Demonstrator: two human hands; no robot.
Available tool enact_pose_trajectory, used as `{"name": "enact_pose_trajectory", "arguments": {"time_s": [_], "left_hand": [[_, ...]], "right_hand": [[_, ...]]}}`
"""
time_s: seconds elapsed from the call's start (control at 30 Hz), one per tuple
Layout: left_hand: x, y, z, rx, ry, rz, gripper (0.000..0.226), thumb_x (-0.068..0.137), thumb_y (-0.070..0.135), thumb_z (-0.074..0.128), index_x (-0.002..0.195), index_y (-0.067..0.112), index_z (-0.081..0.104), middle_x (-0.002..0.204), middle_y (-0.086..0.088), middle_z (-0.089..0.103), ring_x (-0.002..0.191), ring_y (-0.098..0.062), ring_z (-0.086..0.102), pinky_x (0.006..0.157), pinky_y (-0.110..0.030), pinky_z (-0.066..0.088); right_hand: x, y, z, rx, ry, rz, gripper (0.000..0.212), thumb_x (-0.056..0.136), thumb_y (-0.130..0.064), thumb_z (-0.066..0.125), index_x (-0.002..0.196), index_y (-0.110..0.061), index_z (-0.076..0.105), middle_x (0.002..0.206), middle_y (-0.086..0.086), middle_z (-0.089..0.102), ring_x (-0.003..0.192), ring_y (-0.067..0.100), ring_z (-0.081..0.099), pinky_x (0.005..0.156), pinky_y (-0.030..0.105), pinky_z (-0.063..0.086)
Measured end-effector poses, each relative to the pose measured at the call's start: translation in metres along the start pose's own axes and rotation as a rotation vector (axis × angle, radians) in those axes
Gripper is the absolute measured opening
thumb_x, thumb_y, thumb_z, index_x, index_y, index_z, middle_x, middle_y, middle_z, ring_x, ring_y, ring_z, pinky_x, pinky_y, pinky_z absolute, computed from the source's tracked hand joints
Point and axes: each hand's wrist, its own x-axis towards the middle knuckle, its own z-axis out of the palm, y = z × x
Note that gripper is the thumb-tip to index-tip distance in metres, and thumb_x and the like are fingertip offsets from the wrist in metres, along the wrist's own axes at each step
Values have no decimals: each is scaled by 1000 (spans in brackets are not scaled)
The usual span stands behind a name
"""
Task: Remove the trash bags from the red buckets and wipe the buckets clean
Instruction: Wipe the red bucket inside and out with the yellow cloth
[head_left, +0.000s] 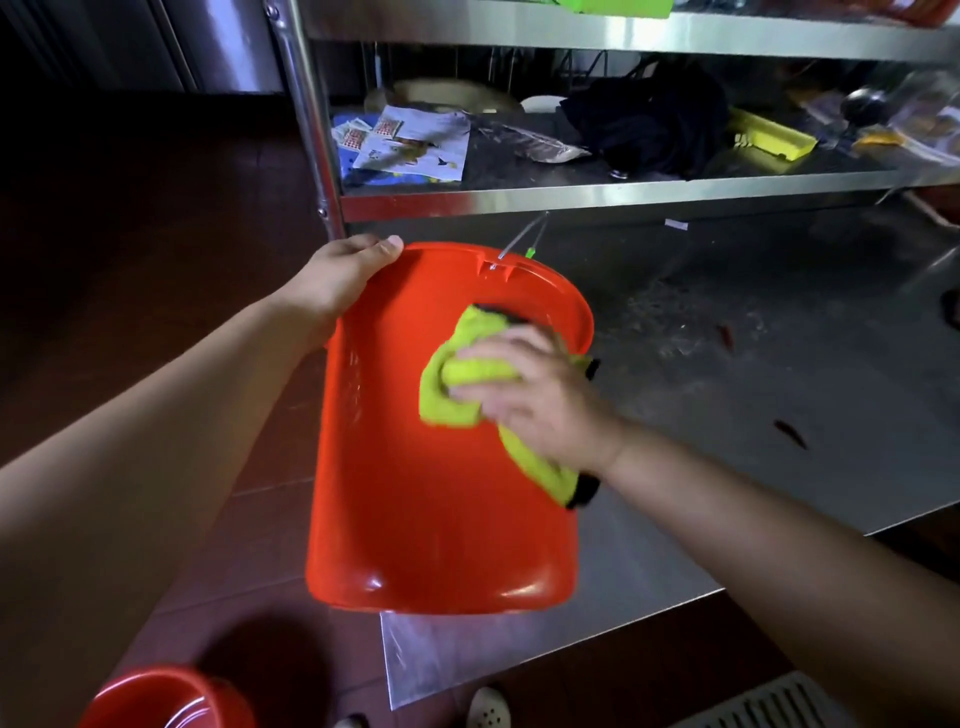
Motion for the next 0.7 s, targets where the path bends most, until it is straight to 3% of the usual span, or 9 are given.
{"name": "enact_pose_trajectory", "arguments": {"time_s": [0.07, 0.2, 0.37, 0.53, 0.63, 0.7], "left_hand": [[-1, -3, 1, -29, -2, -17, 21, 94, 35, 52, 93, 15, 58, 67, 1, 53, 45, -4, 49, 40, -12, 37], [-7, -22, 0, -109, 51, -70, 27, 90, 41, 54, 72, 22, 57, 60, 5, 53, 49, -12, 50, 46, -19, 38], [-10, -33, 3, -131, 73, -34, 28, 79, 50, 54, 70, 23, 53, 66, -1, 45, 54, -16, 43, 47, -24, 32], [-16, -41, -8, -135, 116, -62, 24, 89, 43, 52, 73, 25, 54, 66, 2, 46, 51, -10, 44, 47, -22, 35], [-13, -30, -4, -58, 229, -9, 5, 92, 21, 54, 87, 22, 57, 76, 5, 53, 67, -7, 51, 60, -17, 43], [-4, -13, 2, 127, 357, 212, 19, 83, 13, 56, 102, 16, 59, 90, 2, 60, 86, -15, 56, 80, -23, 46]], "right_hand": [[25, 30, -8, -58, 39, 75, 26, 90, -27, 52, 105, -22, 72, 116, 6, 64, 107, 21, 43, 89, 49, 40], [45, 44, -14, -80, -33, 81, 27, 89, -27, 51, 105, -27, 72, 115, 0, 62, 109, 17, 42, 93, 34, 27], [17, 0, -11, -7, -50, 113, 26, 86, -28, 52, 101, -31, 73, 116, -3, 63, 110, 16, 41, 87, 25, 20], [-45, -64, -10, 57, -168, -83, 28, 87, -23, 50, 102, -27, 73, 121, 1, 62, 112, 25, 52, 89, 44, 34], [-61, -77, -10, 100, -231, -100, 24, 88, -22, 55, 105, -24, 72, 126, -3, 60, 118, 22, 49, 94, 44, 30], [-61, -76, -8, 79, -226, -95, 23, 88, -23, 57, 106, -24, 72, 126, -4, 59, 119, 21, 48, 95, 41, 29]]}}
